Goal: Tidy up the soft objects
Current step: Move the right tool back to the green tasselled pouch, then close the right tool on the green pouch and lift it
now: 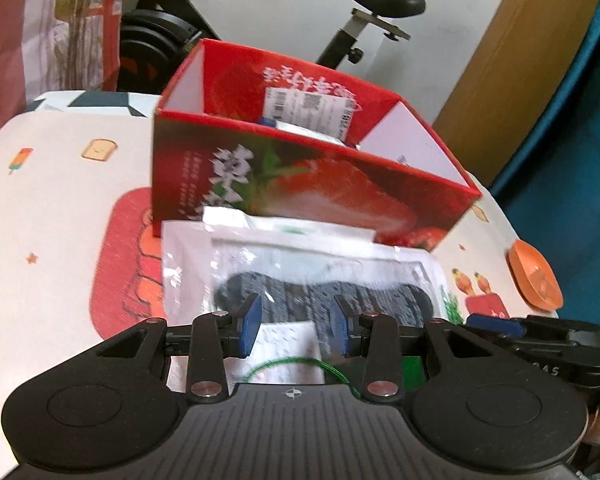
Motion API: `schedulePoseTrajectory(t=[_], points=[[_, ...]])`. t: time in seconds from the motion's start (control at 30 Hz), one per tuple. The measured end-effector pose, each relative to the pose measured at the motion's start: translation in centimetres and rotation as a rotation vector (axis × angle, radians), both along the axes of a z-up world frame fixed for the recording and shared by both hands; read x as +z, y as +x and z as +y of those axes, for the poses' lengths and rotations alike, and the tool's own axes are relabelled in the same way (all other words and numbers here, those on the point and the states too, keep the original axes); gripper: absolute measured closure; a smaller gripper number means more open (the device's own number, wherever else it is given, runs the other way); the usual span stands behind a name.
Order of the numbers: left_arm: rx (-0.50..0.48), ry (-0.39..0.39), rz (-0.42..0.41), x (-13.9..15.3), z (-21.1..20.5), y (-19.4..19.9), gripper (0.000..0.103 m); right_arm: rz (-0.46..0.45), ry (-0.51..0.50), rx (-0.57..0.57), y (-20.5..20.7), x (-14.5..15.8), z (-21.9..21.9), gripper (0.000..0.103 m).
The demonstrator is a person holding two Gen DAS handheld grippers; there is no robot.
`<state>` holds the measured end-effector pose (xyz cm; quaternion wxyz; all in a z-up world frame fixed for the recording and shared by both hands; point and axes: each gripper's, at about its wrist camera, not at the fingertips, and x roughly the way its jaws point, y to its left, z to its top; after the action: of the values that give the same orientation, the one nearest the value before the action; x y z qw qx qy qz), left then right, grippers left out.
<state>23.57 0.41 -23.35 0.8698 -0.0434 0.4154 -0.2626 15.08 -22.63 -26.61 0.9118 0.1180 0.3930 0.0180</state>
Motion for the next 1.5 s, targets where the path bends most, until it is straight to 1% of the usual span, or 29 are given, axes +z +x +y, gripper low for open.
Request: schedulePoseTrajectory(t=[0.13,0.3,0.43,0.53,0.63,0.67,0.83,1.0,1.2,1.37,1.5], points=[[-0.029,-0.002,0.010,-0.4,-0.6,-1.1,0.063,0.024,0.009,-0.020,-1.4,-0.2,-0.3,0.068],[-0.030,-0.015,0.022,-0.8,-0.5,-1.9,0.063,0.071,0.004,-0.021,-2.7,-0.7,0.0,0.068],[-0.032,-0.021,0.027,-0.9,-0.3,-2.4,0.063,0.069,0.001,-0.017,-3.4,-0.5,0.3,0.068],[-0.033,-0.026,0.025,-0.9,-0.3,-2.7,0.063,0.068,-0.008,0.008,-3.5,-0.2,0.8,0.068],[-0.033,-0.031,0.022,-0.8,-0.1,-3.0,0.063,0.056,-0.020,0.050,-3.7,0.1,1.8,0.064],[-0.033,-0.031,0.022,-0.8,-0.1,-3.1,0.063,0.054,-0.020,0.061,-3.8,0.2,2.0,0.062],[-0.022,-0.036,0.026,-1.0,0.4,-3.1,0.063,0.062,-0.003,0.088,-3.6,0.0,2.5,0.055],[-0.020,-0.036,0.033,-1.3,0.4,-3.0,0.063,0.072,0.017,0.105,-3.4,-0.6,2.7,0.055],[-0.022,-0.029,0.051,-1.6,0.3,-2.6,0.063,0.064,0.022,0.175,-2.3,-0.9,3.9,0.055],[-0.012,-0.030,0.050,-1.6,0.6,-2.3,0.063,0.032,0.004,0.218,-1.0,-0.3,4.7,0.057],[0.003,-0.027,0.056,-1.8,0.7,-2.0,0.063,-0.013,0.048,0.216,0.6,0.1,4.1,0.059]])
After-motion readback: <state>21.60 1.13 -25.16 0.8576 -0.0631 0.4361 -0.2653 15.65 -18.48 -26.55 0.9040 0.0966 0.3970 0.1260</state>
